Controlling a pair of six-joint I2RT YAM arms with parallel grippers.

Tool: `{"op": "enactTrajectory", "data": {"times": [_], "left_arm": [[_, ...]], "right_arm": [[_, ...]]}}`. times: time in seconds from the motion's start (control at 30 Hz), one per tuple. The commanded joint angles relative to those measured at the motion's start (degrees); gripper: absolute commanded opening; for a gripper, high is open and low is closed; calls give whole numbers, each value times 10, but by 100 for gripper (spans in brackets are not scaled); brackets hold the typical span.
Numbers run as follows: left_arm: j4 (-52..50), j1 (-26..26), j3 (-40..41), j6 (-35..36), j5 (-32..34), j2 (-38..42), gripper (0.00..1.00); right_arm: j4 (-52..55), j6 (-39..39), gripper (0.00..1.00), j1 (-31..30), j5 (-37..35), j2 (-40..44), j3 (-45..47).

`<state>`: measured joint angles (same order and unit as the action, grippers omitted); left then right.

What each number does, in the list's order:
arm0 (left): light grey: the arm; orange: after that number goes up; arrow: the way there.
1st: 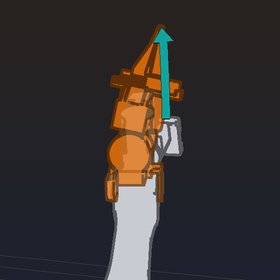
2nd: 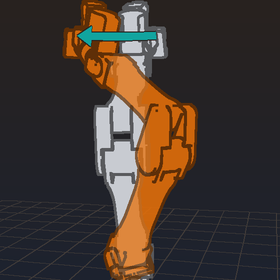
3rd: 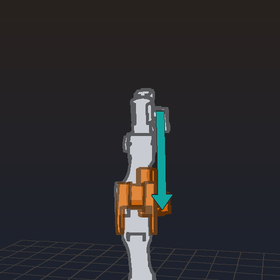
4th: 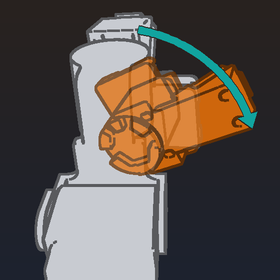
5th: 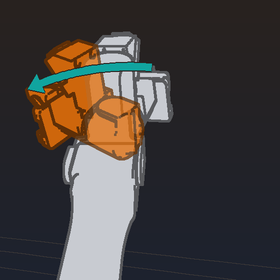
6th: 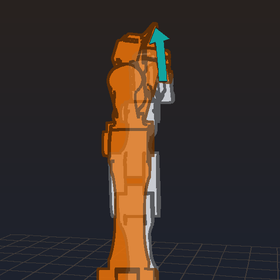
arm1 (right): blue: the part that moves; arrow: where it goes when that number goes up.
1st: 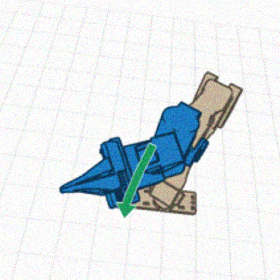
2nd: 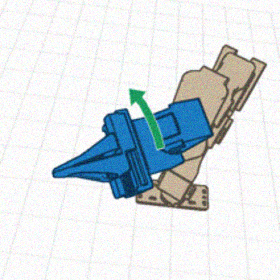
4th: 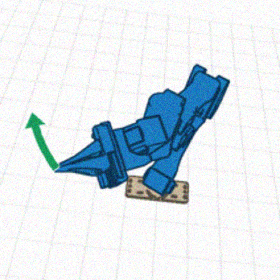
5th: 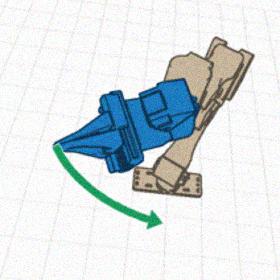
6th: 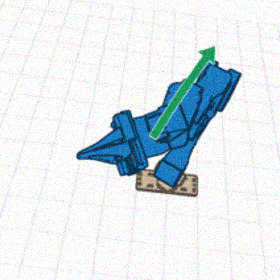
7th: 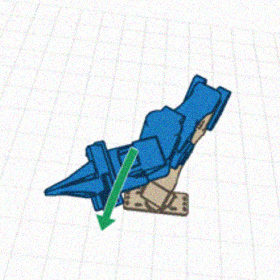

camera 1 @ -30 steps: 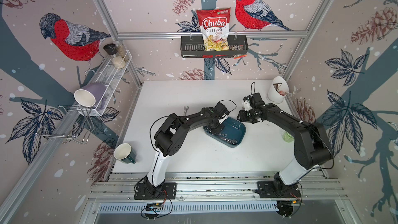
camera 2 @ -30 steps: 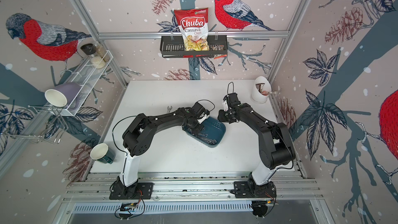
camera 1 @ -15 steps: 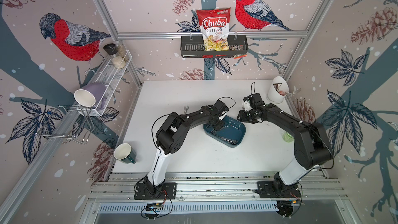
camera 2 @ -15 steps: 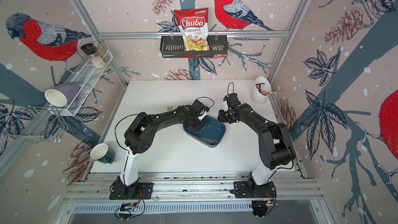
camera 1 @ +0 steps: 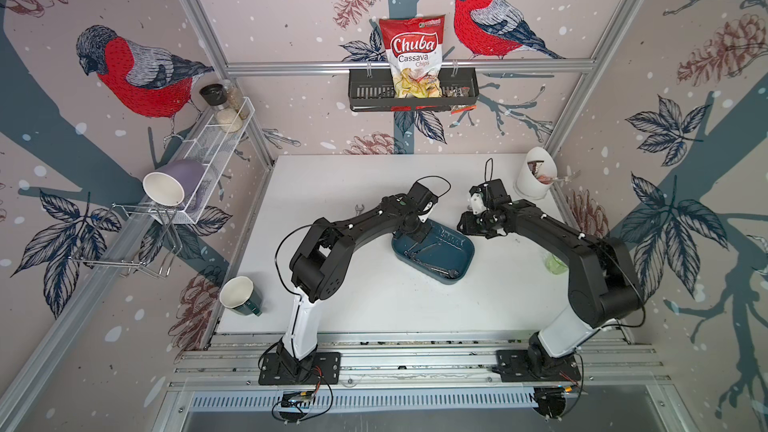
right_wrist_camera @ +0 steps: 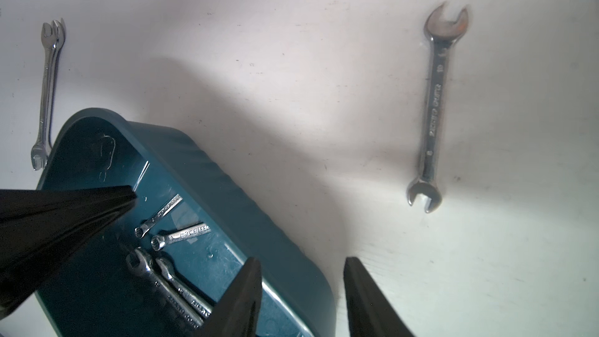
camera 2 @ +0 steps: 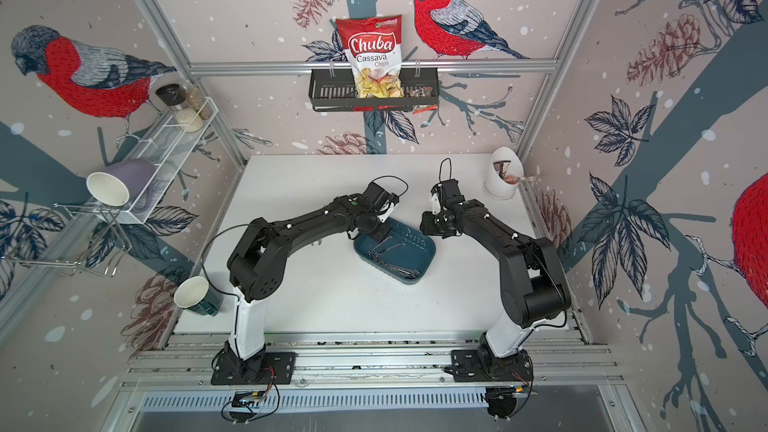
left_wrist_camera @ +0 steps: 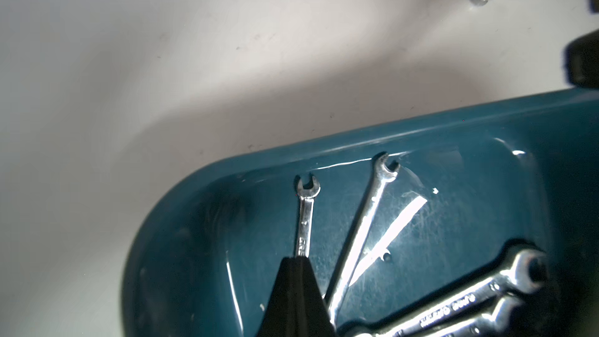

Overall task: Take out the wrench from the storage box
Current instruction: Pick up the wrench from the storage box.

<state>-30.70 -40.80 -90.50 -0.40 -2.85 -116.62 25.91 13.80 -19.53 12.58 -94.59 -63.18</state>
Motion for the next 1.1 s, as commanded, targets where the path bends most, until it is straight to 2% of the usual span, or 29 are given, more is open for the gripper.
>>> {"op": "enactTrajectory", "data": {"times": [0.0,0.17,0.3,0.6,0.9,1.07], "left_arm": [[-19,11,-16,-13,-5,23,8],[-32,8,-27,2,-31,16,15],[-23,-4,-10,8,-22,-7,23],[-3,-12,13,21,1,-44,33],[-14,-23,19,32,18,-67,34],[-21,-23,15,34,25,-74,27]], "right_arm": [[-5,4,47,0,4,5,-1],[-6,5,47,-2,7,5,0],[-7,5,47,-1,6,7,2],[-6,3,47,0,4,9,6],[-9,3,47,0,5,8,10],[-9,3,47,0,4,9,10]]}}
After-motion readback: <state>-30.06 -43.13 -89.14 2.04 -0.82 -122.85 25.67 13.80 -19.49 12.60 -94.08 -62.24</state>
